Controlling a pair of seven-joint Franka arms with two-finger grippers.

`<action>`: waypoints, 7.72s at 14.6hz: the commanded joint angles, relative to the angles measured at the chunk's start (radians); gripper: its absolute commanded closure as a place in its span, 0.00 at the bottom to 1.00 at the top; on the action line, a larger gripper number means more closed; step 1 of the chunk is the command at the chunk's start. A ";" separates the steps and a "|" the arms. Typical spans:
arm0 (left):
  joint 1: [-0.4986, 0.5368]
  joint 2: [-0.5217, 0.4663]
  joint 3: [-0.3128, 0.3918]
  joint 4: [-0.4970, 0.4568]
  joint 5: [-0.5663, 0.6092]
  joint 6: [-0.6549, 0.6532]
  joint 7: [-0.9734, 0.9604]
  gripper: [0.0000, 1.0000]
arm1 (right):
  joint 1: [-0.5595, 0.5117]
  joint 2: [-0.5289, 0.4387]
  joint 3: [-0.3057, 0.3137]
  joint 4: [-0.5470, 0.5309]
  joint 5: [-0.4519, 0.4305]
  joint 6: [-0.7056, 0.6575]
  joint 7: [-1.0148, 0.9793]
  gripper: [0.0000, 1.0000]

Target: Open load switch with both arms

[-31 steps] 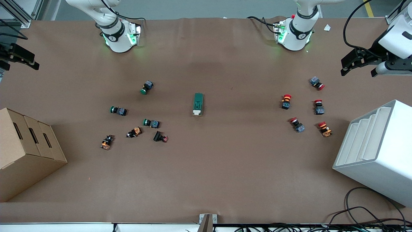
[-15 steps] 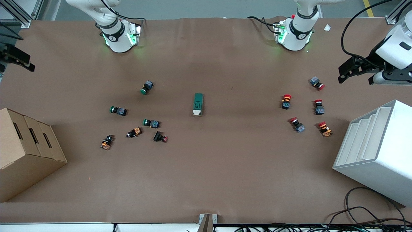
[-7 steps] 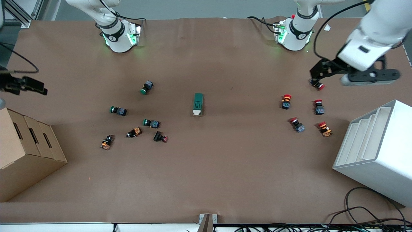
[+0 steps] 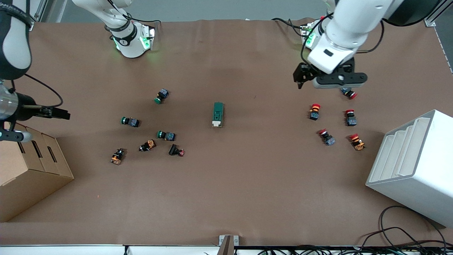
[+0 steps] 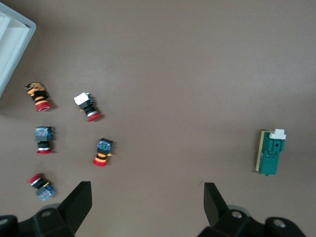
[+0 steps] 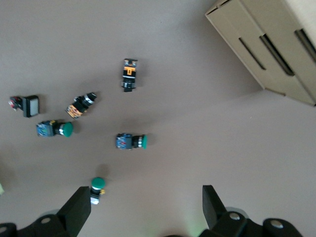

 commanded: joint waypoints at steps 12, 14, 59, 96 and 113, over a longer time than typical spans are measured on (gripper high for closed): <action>0.009 -0.037 -0.555 -0.357 0.228 0.266 -0.590 0.01 | 0.418 0.260 0.003 0.001 0.156 0.172 1.116 0.00; 0.006 -0.033 -0.590 -0.376 0.265 0.298 -0.655 0.01 | 0.445 0.310 0.005 0.006 0.199 0.216 1.227 0.00; -0.847 0.851 -0.081 -0.158 1.761 0.103 -2.028 0.01 | 0.667 0.581 0.098 0.153 0.319 0.115 1.775 0.00; -0.813 0.694 -0.071 0.079 1.199 0.068 -1.530 0.01 | 0.157 0.291 0.086 0.142 -0.055 0.016 0.328 0.00; -0.080 0.273 -0.055 0.350 0.321 -0.080 -0.437 0.00 | -0.115 0.154 0.086 0.251 -0.061 -0.121 -0.241 0.00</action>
